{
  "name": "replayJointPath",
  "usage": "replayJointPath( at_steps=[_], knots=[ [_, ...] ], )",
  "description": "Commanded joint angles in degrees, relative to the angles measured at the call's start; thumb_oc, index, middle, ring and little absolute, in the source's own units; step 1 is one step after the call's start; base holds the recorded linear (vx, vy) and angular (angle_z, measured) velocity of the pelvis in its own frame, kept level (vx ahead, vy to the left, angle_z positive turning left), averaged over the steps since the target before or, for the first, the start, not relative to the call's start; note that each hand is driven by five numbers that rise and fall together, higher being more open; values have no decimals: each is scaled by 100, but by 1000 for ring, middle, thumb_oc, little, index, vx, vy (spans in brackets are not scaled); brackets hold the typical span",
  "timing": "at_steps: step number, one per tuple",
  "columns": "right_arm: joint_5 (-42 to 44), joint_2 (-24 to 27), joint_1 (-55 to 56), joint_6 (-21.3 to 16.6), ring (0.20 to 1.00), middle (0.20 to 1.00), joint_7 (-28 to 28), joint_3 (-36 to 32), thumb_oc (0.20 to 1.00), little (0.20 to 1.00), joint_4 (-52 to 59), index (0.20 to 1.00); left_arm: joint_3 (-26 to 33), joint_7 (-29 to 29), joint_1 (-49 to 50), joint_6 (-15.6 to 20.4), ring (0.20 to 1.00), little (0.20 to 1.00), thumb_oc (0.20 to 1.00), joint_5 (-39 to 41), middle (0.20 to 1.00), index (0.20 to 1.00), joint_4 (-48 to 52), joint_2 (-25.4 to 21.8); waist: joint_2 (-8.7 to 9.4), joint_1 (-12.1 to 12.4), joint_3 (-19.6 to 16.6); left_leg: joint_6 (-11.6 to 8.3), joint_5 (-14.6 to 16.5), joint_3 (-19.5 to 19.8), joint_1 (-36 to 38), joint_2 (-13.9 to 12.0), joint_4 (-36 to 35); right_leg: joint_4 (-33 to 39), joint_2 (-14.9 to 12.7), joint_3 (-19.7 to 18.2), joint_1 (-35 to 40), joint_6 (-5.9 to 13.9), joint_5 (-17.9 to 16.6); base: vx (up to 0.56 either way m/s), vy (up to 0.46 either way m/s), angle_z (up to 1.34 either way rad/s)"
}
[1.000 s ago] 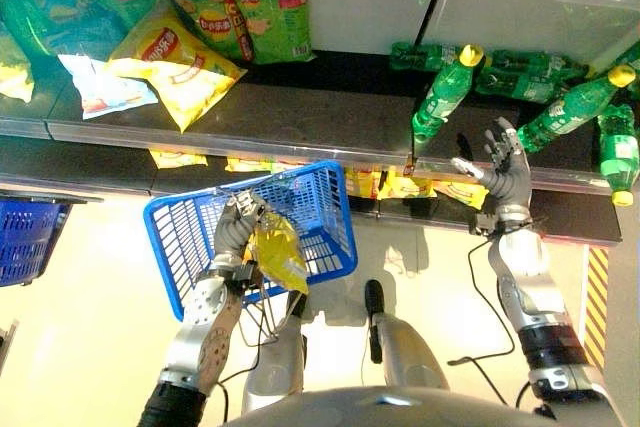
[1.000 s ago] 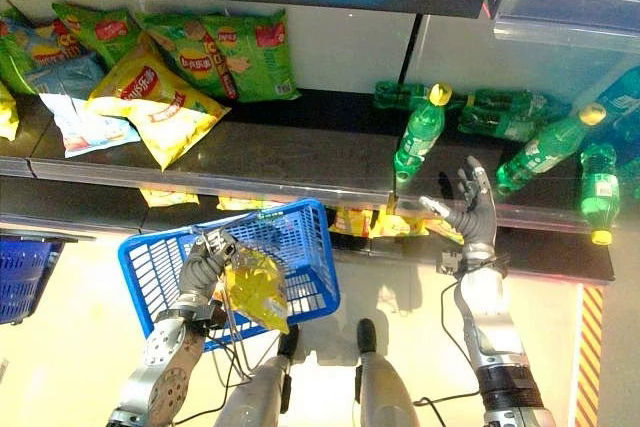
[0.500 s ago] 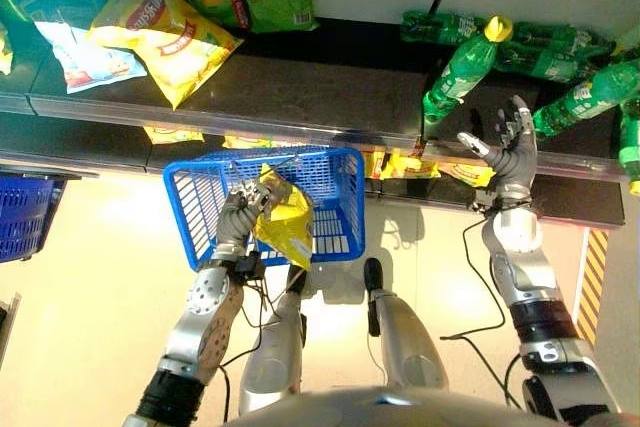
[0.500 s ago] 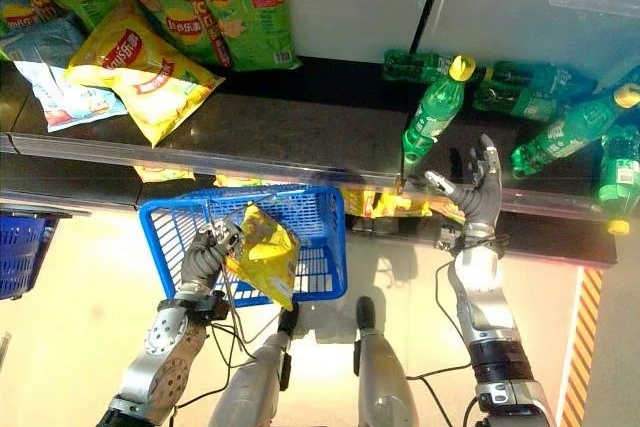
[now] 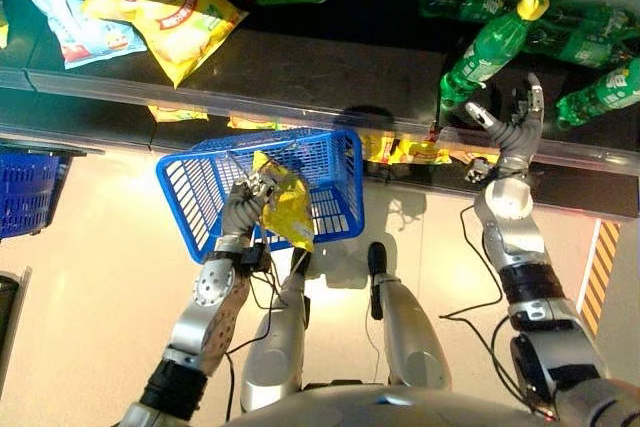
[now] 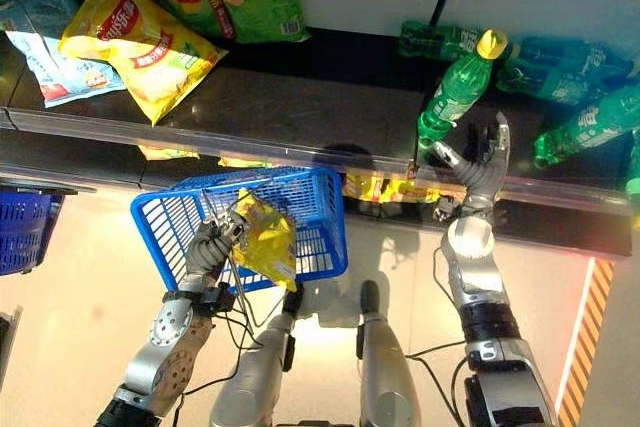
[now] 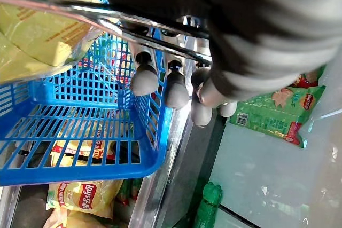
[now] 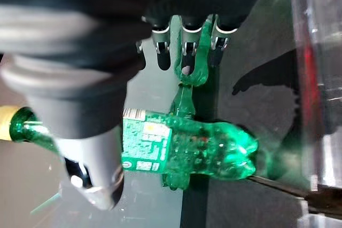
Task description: Pick up the snacks into the basket
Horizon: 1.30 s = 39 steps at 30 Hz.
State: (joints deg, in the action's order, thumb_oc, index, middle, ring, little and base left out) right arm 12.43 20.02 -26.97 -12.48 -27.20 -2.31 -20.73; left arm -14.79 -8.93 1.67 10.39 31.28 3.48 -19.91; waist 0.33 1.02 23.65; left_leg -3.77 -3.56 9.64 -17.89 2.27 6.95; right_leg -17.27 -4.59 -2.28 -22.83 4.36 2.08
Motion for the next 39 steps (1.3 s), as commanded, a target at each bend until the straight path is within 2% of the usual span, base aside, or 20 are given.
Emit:
replayJointPath(
  at_steps=[1, 12, 19, 31, 33, 34, 35, 36, 39],
  knots=[
    [67, 442, -369, -163, 1000, 1000, -78, 82, 1000, 1000, -74, 1000, 69, 116, -175, 882, 200, 200, 200, 97, 200, 200, 1669, -213, 97, 146, -291, 422, 777, -202, -62, 505, 533, 529, -53, 138, -197, 270, -365, -46, 11, 1],
    [474, 1224, -1463, -22, 1000, 1000, 36, 480, 1000, 1000, -959, 1000, -120, 139, -186, 846, 200, 200, 200, 211, 200, 200, 1775, -274, 127, 308, -178, 378, 741, -112, -203, 532, 608, 502, -85, 241, -264, 287, -407, -8, 6, 6],
    [657, 1523, -2052, 18, 1000, 1000, 38, 647, 1000, 1000, -1612, 1000, -193, 145, -208, 851, 200, 200, 200, 278, 200, 200, 1775, -313, 98, 376, -166, 366, 754, -44, -254, 556, 663, 454, -97, 276, -271, 284, -382, 0, 1, 1],
    [1243, 1768, -3191, 79, 1000, 1000, 195, 1088, 1000, 1000, -3133, 1000, -332, 136, -270, 835, 200, 200, 200, 321, 200, 200, 1742, -393, 32, 476, -134, 329, 734, -12, -275, 549, 663, 438, -105, 311, -281, 291, -379, -3, 4, 3],
    [1618, 1765, -3411, 72, 1000, 1000, 346, 1127, 1000, 1000, -3494, 1000, -388, 145, -328, 823, 200, 200, 200, 333, 200, 200, 1710, -413, 13, 502, -115, 321, 729, -5, -288, 562, 671, 429, -108, 323, -297, 288, -384, 0, 0, 0],
    [1753, 1778, -3476, 78, 661, 661, 424, 1135, 661, 661, -3654, 661, -400, 168, -339, 816, 200, 200, 200, 342, 200, 200, 1704, -425, 7, 510, -115, 317, 728, 1, -294, 564, 670, 434, -108, 324, -297, 289, -380, 0, 0, 0],
    [1767, 1785, -3493, 70, 558, 558, 440, 1143, 558, 558, -3677, 558, -399, 170, -343, 816, 200, 200, 200, 343, 200, 200, 1703, -424, 5, 510, -113, 317, 728, 2, -295, 564, 670, 435, -108, 325, -298, 288, -380, -7, 1, 5],
    [2055, 1794, -3593, 103, 200, 200, 610, 1165, 200, 200, -3878, 200, -422, 206, -361, 803, 200, 200, 200, 378, 200, 200, 1710, -438, -8, 532, -108, 310, 717, 7, -294, 570, 656, 442, -110, 326, -295, 291, -382, -9, 1, 7],
    [2230, 1814, -3653, 132, 200, 200, 766, 1233, 200, 200, -4000, 200, -430, 228, -373, 793, 200, 200, 200, 399, 200, 200, 1698, -444, -14, 541, -108, 301, 709, 14, -306, 575, 654, 445, -108, 337, -297, 288, -384, -10, 0, 8]
  ],
)
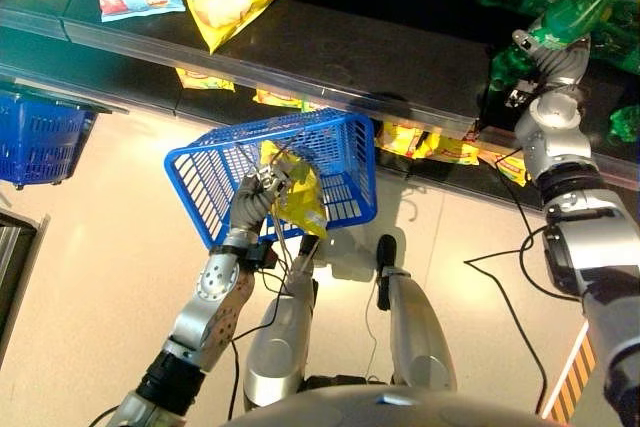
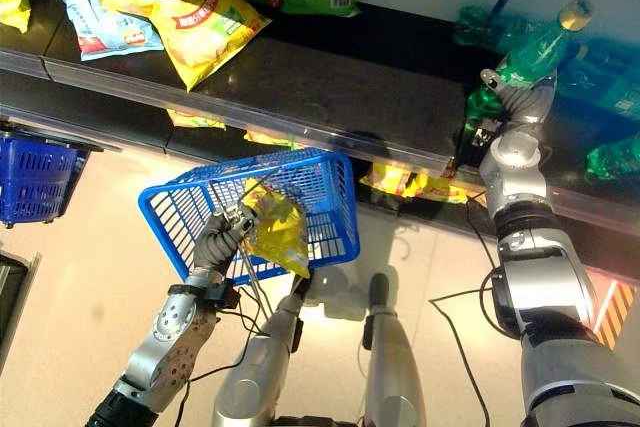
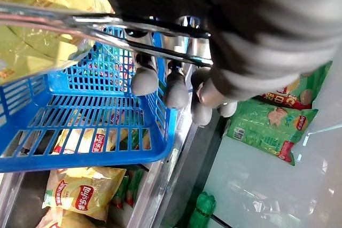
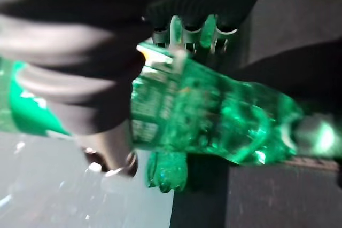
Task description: Pick up the snacks into the basket
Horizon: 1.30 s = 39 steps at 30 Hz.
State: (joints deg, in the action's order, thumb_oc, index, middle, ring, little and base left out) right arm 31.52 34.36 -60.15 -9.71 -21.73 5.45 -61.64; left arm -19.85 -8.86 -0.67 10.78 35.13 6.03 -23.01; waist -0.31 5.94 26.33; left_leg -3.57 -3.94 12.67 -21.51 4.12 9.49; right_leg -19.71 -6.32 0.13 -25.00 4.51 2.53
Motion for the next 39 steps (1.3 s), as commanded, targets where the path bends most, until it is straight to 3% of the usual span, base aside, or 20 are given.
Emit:
replayJointPath(
  at_steps=[1, 8, 16, 18, 20, 24, 28, 33, 35, 39],
  knots=[
    [423, 387, -384, -147, 200, 200, 243, 465, 200, 200, 38, 200, 59, 233, -157, 737, 200, 200, 200, 36, 200, 200, 1433, -139, 38, 62, -374, 277, 740, -281, 44, 390, 404, 677, 65, 100, -89, 272, -422, 0, 0, 0],
    [499, 301, -46, -308, 200, 200, 212, 443, 200, 200, 756, 200, 88, 229, -171, 725, 200, 200, 200, 87, 200, 200, 1384, -76, 40, 18, -409, 278, 740, -260, 113, 387, 386, 661, 68, 102, -19, 271, -390, 0, 0, 0],
    [-294, 99, 1410, -532, 200, 200, 31, 43, 200, 200, 3172, 200, 273, 208, -216, 729, 200, 200, 200, 74, 200, 200, 1322, 38, 121, -133, -607, 311, 809, -233, 320, 348, 359, 713, 44, 75, 241, 267, -314, 25, -12, 0],
    [-654, -5, 2135, -715, 200, 200, 92, -300, 200, 200, 4234, 200, 412, 226, -259, 739, 200, 200, 200, 62, 200, 200, 1261, 142, 167, -210, -752, 320, 849, -222, 476, 317, 316, 796, 25, 73, 432, 280, -279, 91, -37, 1],
    [-710, -108, 2402, -743, 200, 200, 122, -421, 200, 200, 4463, 200, 426, 248, -245, 728, 200, 200, 200, 52, 200, 200, 1254, 133, 186, -208, -795, 325, 854, -217, 530, 303, 292, 829, 14, 78, 499, 281, -274, 70, -44, 0],
    [-1010, -578, 3875, -918, 200, 200, 754, -968, 200, 200, 6341, 200, 746, 382, -336, 677, 200, 200, 200, 146, 200, 200, 989, 216, 305, -328, -1172, 280, 777, -217, 999, 182, -100, 1126, -31, 171, 974, 280, -206, 120, -68, 4],
    [-812, -783, 4467, -883, 200, 200, 1293, -980, 200, 200, 6837, 200, 762, 448, -406, 615, 200, 200, 200, 79, 200, 200, 865, 341, 299, -398, -1382, 258, 693, -253, 1249, 115, -371, 1310, -62, 265, 1226, 295, -229, 78, -3, 5],
    [-957, -885, 5139, -641, 200, 200, 2004, -600, 200, 200, 6972, 200, 745, 606, -432, 583, 200, 200, 200, -20, 200, 200, 862, 433, 277, -496, -1610, 258, 679, -285, 1486, 73, -520, 1403, -62, 296, 1426, 307, -243, 67, -4, 2],
    [-1186, -898, 5415, -439, 200, 200, 2308, -92, 200, 200, 6719, 200, 693, 636, -488, 577, 200, 200, 200, 13, 200, 200, 835, 455, 254, -538, -1629, 271, 705, -308, 1556, 50, -540, 1337, -55, 257, 1402, 307, -219, 41, 11, 1],
    [-1603, -856, 5431, -317, 200, 200, 2485, 395, 200, 200, 6389, 200, 558, 696, -633, 558, 200, 200, 200, 38, 200, 200, 845, 524, 221, -556, -1542, 275, 726, -320, 1501, 60, -476, 1255, -68, 260, 1329, 315, -189, 0, 0, 0]
  ],
)
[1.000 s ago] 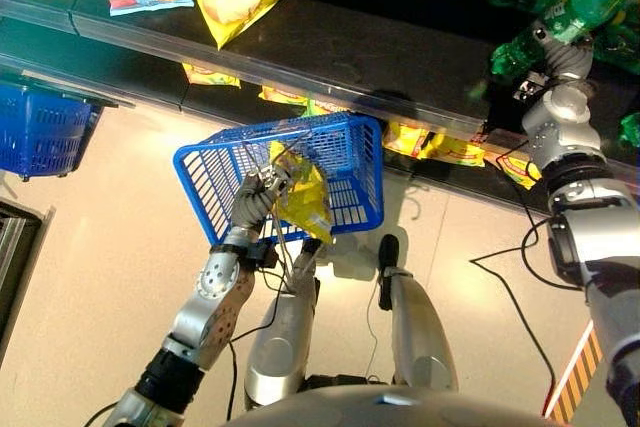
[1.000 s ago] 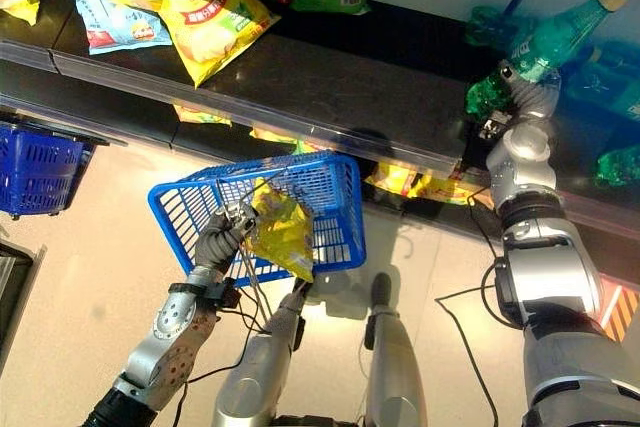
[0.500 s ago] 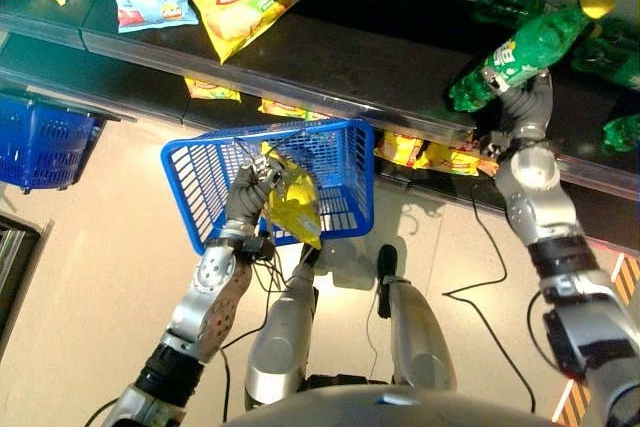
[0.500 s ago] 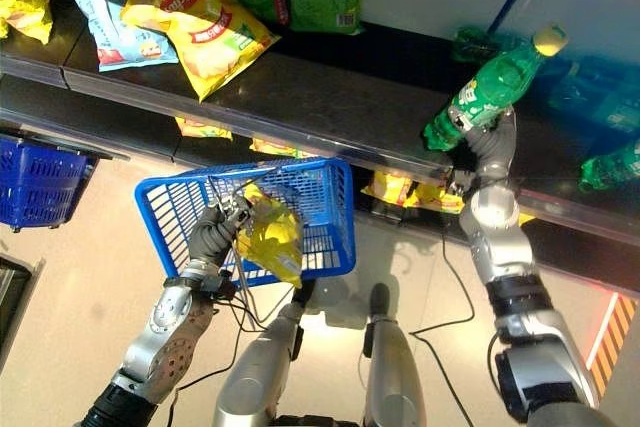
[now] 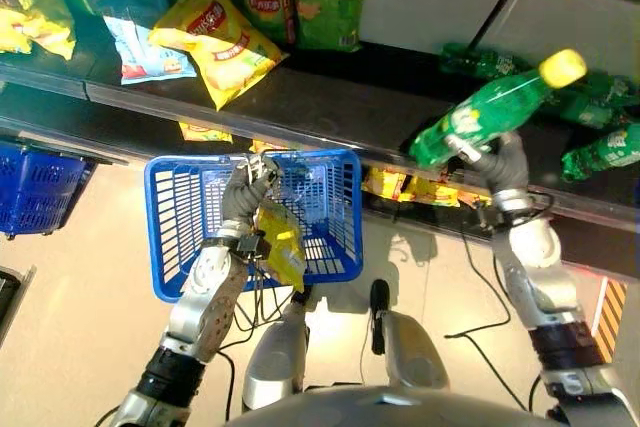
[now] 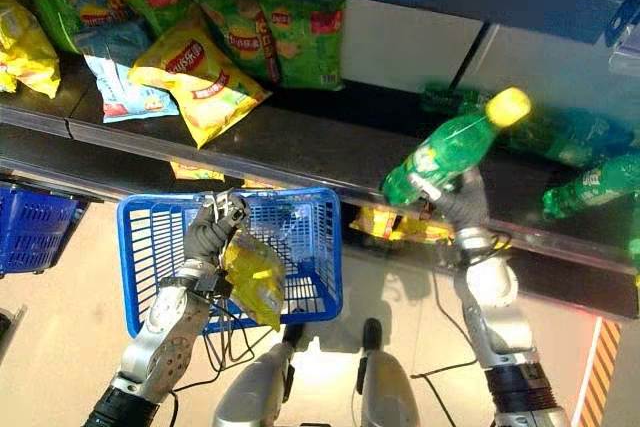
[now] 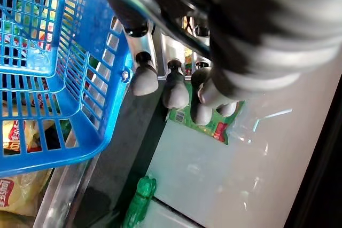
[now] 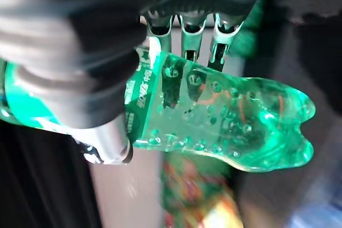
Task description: Pick up the snacks into the basket
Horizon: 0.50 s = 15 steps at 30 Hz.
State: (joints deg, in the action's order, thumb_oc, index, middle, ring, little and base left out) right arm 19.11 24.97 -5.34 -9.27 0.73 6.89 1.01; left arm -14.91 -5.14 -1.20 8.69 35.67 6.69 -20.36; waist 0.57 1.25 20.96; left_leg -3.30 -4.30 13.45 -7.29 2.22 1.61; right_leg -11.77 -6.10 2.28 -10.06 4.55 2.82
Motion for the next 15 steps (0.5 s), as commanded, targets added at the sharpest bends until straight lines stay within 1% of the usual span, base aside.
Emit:
replayJointPath(
  at_steps=[1, 2, 3, 4, 5, 6, 7, 8, 11, 15],
  knots=[
    [-361, 83, -61, -368, 200, 200, 238, 256, 200, 200, 111, 200, 68, 326, -583, 768, 200, 200, 200, -16, 200, 200, 776, 260, 132, -93, -1005, 248, 765, -395, 73, 252, 318, 457, -90, 47, -170, 310, -215, -30, -4, 1],
    [-451, -36, -258, -358, 200, 200, 198, 673, 200, 200, -425, 200, -112, 294, -756, 803, 200, 200, 200, 65, 200, 200, 756, 296, 110, -85, -909, 251, 753, -395, -9, 264, 367, 402, -103, 59, -261, 319, -226, 0, 0, 0],
    [-451, -36, -259, -359, 200, 200, 197, 673, 200, 200, -426, 200, -111, 294, -757, 803, 200, 200, 200, 65, 200, 200, 755, 296, 111, -85, -910, 251, 753, -395, -11, 264, 367, 401, -103, 59, -262, 319, -226, -70, -4, -1],
    [-726, -89, -473, -346, 200, 200, 170, 999, 200, 200, -692, 200, -282, 298, -899, 790, 200, 200, 200, 104, 200, 200, 727, 334, 81, -66, -807, 253, 750, -380, -114, 279, 428, 343, -110, 83, -351, 324, -222, -105, 4, 2],
    [-810, -206, -750, -329, 200, 200, 110, 1366, 200, 200, -1056, 200, -484, 246, -1125, 821, 200, 200, 200, 169, 200, 200, 696, 384, 47, -40, -670, 248, 721, -371, -250, 302, 484, 278, -117, 104, -479, 330, -250, -106, 4, 2],
    [-811, -210, -767, -338, 200, 200, 108, 1372, 200, 200, -1072, 200, -480, 247, -1135, 824, 200, 200, 200, 169, 200, 200, 690, 383, 49, -44, -670, 248, 722, -371, -261, 303, 491, 272, -119, 104, -490, 330, -248, -72, 3, 4],
    [-1100, -298, -1030, -316, 200, 200, 91, 1736, 200, 200, -1345, 200, -724, 238, -1337, 808, 200, 200, 200, 174, 200, 200, 647, 461, 14, -6, -578, 239, 697, -344, -361, 316, 527, 248, -140, 146, -554, 330, -252, -36, -4, 4],
    [-1210, -365, -1193, -316, 200, 200, 39, 1904, 200, 200, -1571, 200, -852, 212, -1497, 812, 200, 200, 200, 184, 200, 200, 619, 503, -10, 15, -507, 231, 678, -333, -428, 326, 541, 228, -148, 165, -611, 335, -257, -54, -2, 9],
    [-1470, -564, -1597, -272, 200, 200, -90, 2302, 200, 200, -2217, 200, -1155, 109, -1928, 862, 200, 200, 200, 205, 200, 200, 605, 625, -85, 89, -296, 208, 614, -287, -664, 362, 602, 126, -177, 212, -814, 336, -285, -68, 1, 10],
    [-1831, -716, -1975, -252, 200, 200, -281, 2603, 200, 200, -2813, 200, -1401, -48, -2370, 889, 200, 200, 200, 233, 200, 200, 526, 868, -182, 181, -82, 180, 568, -225, -869, 401, 671, 19, -207, 256, -993, 324, -297, -40, 0, 12]
  ],
)
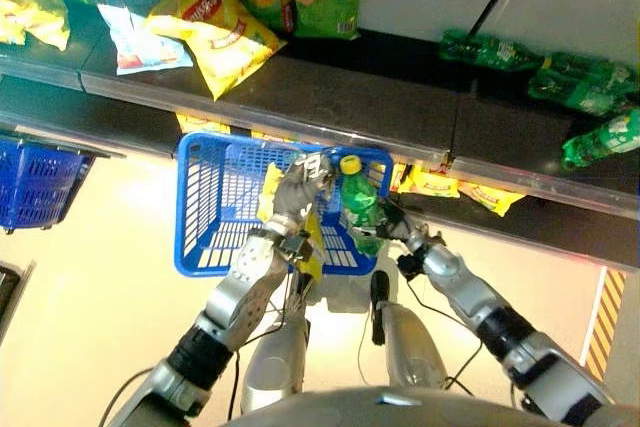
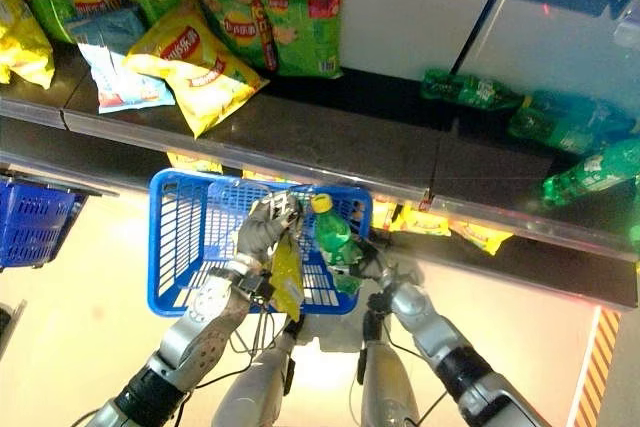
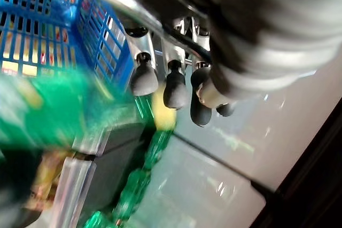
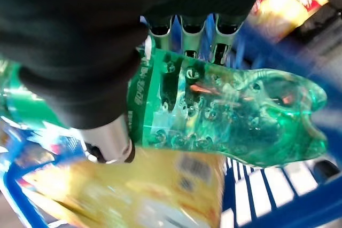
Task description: Pick up the snacks into the basket
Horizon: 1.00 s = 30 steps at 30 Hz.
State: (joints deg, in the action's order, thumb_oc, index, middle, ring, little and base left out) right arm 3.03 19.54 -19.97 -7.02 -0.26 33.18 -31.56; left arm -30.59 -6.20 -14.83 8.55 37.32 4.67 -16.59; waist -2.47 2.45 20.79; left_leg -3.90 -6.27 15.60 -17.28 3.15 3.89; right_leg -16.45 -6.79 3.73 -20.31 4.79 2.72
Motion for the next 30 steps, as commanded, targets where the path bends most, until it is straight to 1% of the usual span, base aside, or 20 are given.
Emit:
replayJointPath(
  at_steps=[1, 5, 6, 7, 9, 10, 11, 12, 14, 19, 20, 21, 24, 27, 29, 30],
  knots=[
    [-266, -209, -603, -464, 200, 200, -241, -6, 200, 200, 227, 200, 120, 21, -1132, 913, 200, 200, 200, 78, 200, 200, 691, 543, 102, 78, -9, 234, 759, -425, 75, 320, 477, 454, -151, 127, -17, 297, -287, -37, -10, 9],
    [-459, -346, -888, -424, 200, 200, -385, 94, 200, 200, -374, 200, -43, -68, -1438, 927, 200, 200, 200, 90, 200, 200, 645, 733, 3, 152, 173, 215, 721, -359, -87, 375, 532, 351, -192, 160, -178, 279, -272, -27, -16, 8],
    [-459, -349, -895, -429, 200, 200, -387, 94, 200, 200, -383, 200, -42, -68, -1443, 928, 200, 200, 200, 90, 200, 200, 643, 733, 3, 150, 174, 214, 722, -357, -92, 376, 534, 347, -193, 161, -183, 279, -271, -32, -8, 13],
    [-476, -422, -1012, -383, 200, 200, -490, 88, 200, 200, -690, 200, -96, -126, -1564, 930, 200, 200, 200, 101, 200, 200, 643, 794, -48, 168, 259, 212, 699, -349, -156, 395, 550, 312, -215, 175, -236, 274, -270, -34, 2, 8],
    [-520, -458, -1096, -353, 200, 200, -562, 70, 200, 200, -915, 200, -110, -145, -1636, 930, 200, 200, 200, 123, 200, 200, 656, 828, -75, 184, 304, 214, 689, -348, -189, 406, 552, 285, -216, 174, -287, 274, -270, -32, -4, 5],
    [-597, -496, -1231, -295, 200, 200, -654, 66, 200, 200, -1263, 200, -149, -174, -1742, 925, 200, 200, 200, 133, 200, 200, 677, 871, -110, 206, 380, 215, 679, -343, -236, 418, 566, 245, -227, 187, -351, 275, -271, -20, -13, 6],
    [-605, -508, -1270, -283, 200, 200, -693, 55, 200, 200, -1340, 200, -165, -191, -1777, 920, 200, 200, 200, 135, 200, 200, 683, 885, -123, 211, 401, 216, 677, -339, -247, 423, 571, 235, -229, 187, -367, 274, -270, -35, -6, 8],
    [-649, -711, -1589, -124, 200, 200, -895, 131, 200, 200, -1217, 200, -216, -227, -1782, 917, 200, 200, 200, 149, 200, 200, 682, 923, -148, 223, 425, 218, 675, -339, -271, 429, 574, 224, -233, 178, -406, 271, -277, -25, 15, 11],
    [-556, -903, -1729, -102, 200, 200, -918, 106, 200, 200, -1316, 200, -247, -287, -1901, 881, 200, 200, 200, 103, 200, 200, 657, 996, -184, 217, 466, 225, 671, -359, -281, 452, 572, 206, -242, 166, -424, 267, -272, -10, 16, 9],
    [-489, -911, -1726, 3, 200, 200, -1210, -166, 200, 200, -1521, 200, -262, -355, -2061, 795, 200, 200, 200, 80, 200, 200, 848, 946, -189, 160, 542, 252, 683, -369, -276, 475, 583, 193, -243, 144, -435, 263, -267, 1, 0, 1],
    [-476, -898, -1718, 12, 275, 275, -1259, -233, 275, 275, -1742, 275, -261, -360, -2060, 780, 200, 200, 200, 77, 200, 200, 860, 925, -191, 151, 537, 255, 690, -364, -265, 478, 577, 194, -245, 146, -432, 265, -266, 0, 0, 0],
    [-477, -872, -1652, 77, 1000, 1000, -1297, -303, 1000, 1000, -1946, 1000, -248, -360, -2057, 765, 200, 200, 200, 63, 200, 200, 877, 890, -186, 130, 540, 255, 693, -366, -254, 480, 570, 202, -249, 147, -419, 268, -265, 0, 0, 0],
    [-387, -834, -1681, 114, 1000, 1000, -1325, -435, 1000, 1000, -2399, 1000, -233, -366, -2068, 760, 200, 200, 200, 81, 200, 200, 866, 842, -170, 109, 520, 257, 713, -381, -217, 486, 572, 241, -254, 136, -362, 274, -277, 0, 0, 0],
    [-379, -822, -1647, 130, 1000, 1000, -1310, -434, 1000, 1000, -2512, 1000, -220, -363, -2044, 760, 200, 200, 200, 84, 200, 200, 877, 827, -151, 100, 479, 260, 724, -370, -179, 489, 564, 270, -257, 129, -321, 283, -289, 0, 0, 0],
    [-402, -789, -1546, 176, 1000, 1000, -1286, -461, 1000, 1000, -2783, 1000, -184, -327, -1934, 732, 200, 200, 200, 28, 200, 200, 817, 717, -94, 91, 318, 241, 725, -344, -77, 449, 491, 418, -263, 128, -171, 305, -320, 0, 0, 0],
    [-402, -790, -1545, 175, 1000, 1000, -1287, -460, 1000, 1000, -2784, 1000, -185, -327, -1932, 733, 200, 200, 200, 28, 200, 200, 817, 716, -94, 90, 319, 241, 724, -342, -72, 448, 486, 424, -262, 129, -164, 305, -322, 0, 0, 0]
  ],
)
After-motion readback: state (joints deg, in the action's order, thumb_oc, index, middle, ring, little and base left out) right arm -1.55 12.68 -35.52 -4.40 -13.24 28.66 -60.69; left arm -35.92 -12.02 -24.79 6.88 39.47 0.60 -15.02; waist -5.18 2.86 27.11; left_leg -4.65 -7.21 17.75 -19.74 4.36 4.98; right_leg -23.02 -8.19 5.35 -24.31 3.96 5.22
